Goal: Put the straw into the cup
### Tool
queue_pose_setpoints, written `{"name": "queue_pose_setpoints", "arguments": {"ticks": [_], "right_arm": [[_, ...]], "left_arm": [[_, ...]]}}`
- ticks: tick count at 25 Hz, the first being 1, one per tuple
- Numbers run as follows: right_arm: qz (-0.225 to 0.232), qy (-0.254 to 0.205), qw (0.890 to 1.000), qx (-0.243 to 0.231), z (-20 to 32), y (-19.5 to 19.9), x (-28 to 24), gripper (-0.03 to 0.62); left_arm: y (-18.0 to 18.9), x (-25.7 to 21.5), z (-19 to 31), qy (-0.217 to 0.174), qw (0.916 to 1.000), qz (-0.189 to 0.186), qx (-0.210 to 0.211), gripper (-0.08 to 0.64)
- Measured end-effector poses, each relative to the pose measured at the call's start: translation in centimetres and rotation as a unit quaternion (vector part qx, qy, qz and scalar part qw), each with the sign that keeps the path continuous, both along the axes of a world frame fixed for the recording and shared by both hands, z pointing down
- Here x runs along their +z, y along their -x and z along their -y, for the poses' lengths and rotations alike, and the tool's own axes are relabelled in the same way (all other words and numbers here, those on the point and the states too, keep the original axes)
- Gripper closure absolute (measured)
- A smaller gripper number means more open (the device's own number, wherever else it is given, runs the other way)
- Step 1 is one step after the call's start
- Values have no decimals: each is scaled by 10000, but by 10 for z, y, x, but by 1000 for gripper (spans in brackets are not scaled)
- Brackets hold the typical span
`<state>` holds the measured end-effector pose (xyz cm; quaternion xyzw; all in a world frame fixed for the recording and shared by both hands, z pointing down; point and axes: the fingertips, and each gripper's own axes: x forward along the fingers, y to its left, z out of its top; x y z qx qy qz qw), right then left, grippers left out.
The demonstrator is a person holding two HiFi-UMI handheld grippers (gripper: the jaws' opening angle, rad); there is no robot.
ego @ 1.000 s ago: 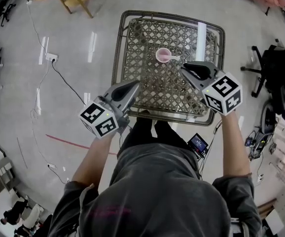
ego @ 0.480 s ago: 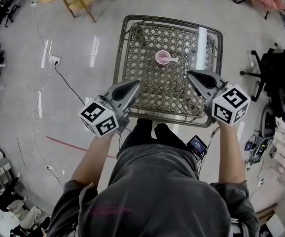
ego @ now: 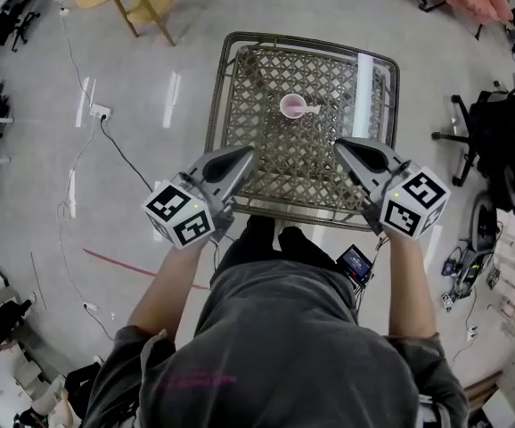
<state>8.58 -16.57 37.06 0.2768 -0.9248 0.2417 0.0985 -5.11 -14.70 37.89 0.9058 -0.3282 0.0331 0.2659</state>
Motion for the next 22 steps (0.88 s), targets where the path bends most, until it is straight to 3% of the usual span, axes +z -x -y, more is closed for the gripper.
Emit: {"name": "queue_pose_setpoints", "arguments": {"ticks": [22], "right_arm": [[125, 13, 9999, 15, -14, -1, -12, 578]], "left_arm": [[-14, -10, -3, -95, 9999, 16, 76, 549]]}}
